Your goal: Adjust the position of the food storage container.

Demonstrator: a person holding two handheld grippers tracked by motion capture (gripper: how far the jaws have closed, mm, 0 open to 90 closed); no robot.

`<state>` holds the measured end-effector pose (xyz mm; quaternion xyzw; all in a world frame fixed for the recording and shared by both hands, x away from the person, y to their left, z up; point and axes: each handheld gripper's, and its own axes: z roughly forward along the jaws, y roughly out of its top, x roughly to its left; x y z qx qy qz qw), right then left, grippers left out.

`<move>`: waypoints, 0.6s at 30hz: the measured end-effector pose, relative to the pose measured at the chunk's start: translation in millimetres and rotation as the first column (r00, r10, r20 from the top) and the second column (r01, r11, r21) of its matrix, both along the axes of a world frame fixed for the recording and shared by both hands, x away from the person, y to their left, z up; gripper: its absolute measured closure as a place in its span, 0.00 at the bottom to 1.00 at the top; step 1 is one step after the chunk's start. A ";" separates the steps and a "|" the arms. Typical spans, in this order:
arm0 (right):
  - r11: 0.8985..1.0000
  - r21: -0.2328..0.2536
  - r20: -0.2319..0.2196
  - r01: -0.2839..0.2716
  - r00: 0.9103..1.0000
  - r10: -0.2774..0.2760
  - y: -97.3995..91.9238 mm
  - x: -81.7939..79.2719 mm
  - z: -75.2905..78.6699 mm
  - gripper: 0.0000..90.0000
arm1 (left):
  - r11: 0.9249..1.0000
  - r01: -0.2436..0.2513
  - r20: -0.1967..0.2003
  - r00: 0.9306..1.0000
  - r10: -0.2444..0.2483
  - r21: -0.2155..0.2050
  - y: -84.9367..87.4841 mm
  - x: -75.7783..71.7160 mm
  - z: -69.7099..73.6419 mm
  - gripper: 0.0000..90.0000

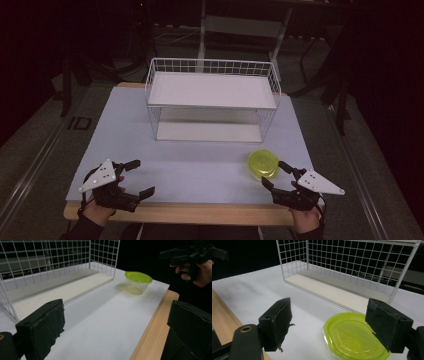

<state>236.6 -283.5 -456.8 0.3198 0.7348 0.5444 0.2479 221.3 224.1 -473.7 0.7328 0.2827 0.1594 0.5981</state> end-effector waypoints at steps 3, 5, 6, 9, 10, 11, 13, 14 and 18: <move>1.000 -0.011 -0.013 -0.003 1.000 0.003 0.4 -2.7 0.9 0.22 | 0.999 -0.013 0.016 1.000 0.013 -0.029 1.7 -0.5 2.1 0.02; 1.000 -0.001 -0.029 -0.009 1.000 0.009 0.3 -2.5 0.9 0.20 | 0.999 -0.023 0.024 0.999 0.023 -0.031 2.4 -0.7 2.7 0.02; 1.000 0.003 -0.033 -0.009 0.999 0.009 0.2 -2.4 0.6 0.17 | 0.999 -0.029 0.028 0.999 0.030 -0.037 2.9 -0.7 3.1 0.02; 1.000 0.008 -0.055 -0.027 0.998 0.027 0.2 -2.7 0.4 0.15 | 0.998 -0.036 0.033 0.999 0.038 -0.050 4.6 0.2 3.5 0.02; 0.999 0.007 -0.050 -0.032 0.998 0.032 0.4 -3.2 0.6 0.15 | 0.998 -0.037 0.031 0.999 0.039 -0.050 4.8 0.3 3.5 0.02; 1.000 0.003 -0.044 -0.031 0.999 0.031 1.1 -3.8 0.8 0.15 | 0.998 -0.037 0.031 0.999 0.038 -0.050 4.9 0.4 3.4 0.02; 0.999 -0.021 -0.028 -0.025 0.999 0.024 3.0 -5.2 1.2 0.15 | 0.998 -0.033 0.033 0.999 0.035 -0.047 4.1 0.3 3.4 0.02; 0.999 -0.029 -0.018 -0.023 1.000 0.022 3.9 -5.9 1.1 0.15 | 0.999 -0.031 0.034 0.999 0.032 -0.045 3.5 0.0 3.4 0.02; 0.998 -0.051 0.010 -0.031 0.999 0.032 6.4 -9.2 4.6 0.13 | 0.999 -0.021 0.035 0.999 0.023 -0.035 1.7 -0.3 3.3 0.02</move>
